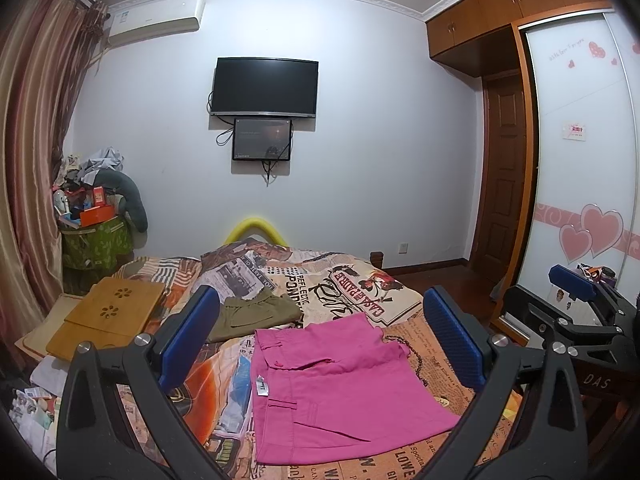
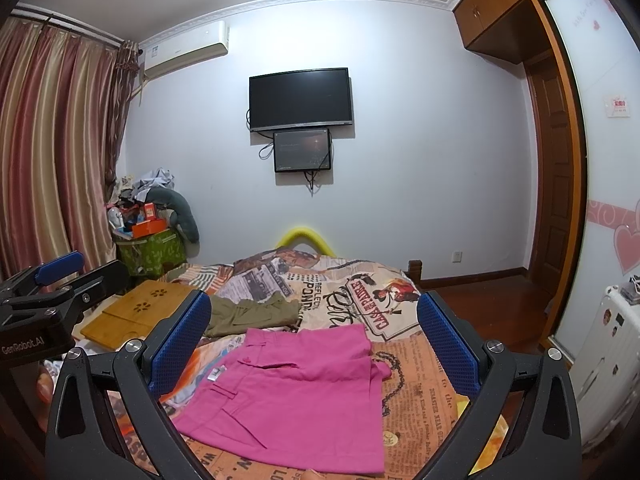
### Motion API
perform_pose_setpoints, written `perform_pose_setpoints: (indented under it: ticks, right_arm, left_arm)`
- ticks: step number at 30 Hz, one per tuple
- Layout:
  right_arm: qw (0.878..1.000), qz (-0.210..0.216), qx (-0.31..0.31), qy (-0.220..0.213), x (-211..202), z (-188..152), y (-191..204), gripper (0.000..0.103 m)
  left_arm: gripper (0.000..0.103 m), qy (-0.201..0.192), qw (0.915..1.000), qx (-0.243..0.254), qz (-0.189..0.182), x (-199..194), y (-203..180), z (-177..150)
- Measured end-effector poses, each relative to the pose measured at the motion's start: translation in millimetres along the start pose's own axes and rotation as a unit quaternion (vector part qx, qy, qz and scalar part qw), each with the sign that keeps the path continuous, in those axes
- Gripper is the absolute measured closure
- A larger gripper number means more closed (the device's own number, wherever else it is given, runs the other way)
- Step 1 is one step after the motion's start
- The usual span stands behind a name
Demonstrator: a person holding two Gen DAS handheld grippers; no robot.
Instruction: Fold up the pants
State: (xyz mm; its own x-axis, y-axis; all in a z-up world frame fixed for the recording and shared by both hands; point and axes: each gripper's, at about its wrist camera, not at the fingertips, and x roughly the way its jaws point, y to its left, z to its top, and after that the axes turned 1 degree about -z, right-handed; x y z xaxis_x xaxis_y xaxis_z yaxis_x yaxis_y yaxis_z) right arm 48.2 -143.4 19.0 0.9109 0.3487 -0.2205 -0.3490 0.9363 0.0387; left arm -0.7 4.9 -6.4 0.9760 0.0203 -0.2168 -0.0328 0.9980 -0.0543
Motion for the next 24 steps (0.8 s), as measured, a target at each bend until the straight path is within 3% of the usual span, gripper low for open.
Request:
perform_pose_setpoints:
  ticks: [15, 24]
  right_arm:
    - [1.0, 0.0, 0.002, 0.002, 0.5, -0.7, -0.2, 0.001]
    - [1.0, -0.006, 0.004, 0.028, 16.7, -8.3, -3.3, 0.001]
  left_arm:
    - [0.0, 0.006, 1.0, -0.002, 0.001, 6.6, 2.1, -2.0]
    - [0.0, 0.041, 0.9991, -0.009, 0.007, 33.1, 10.6, -9.7]
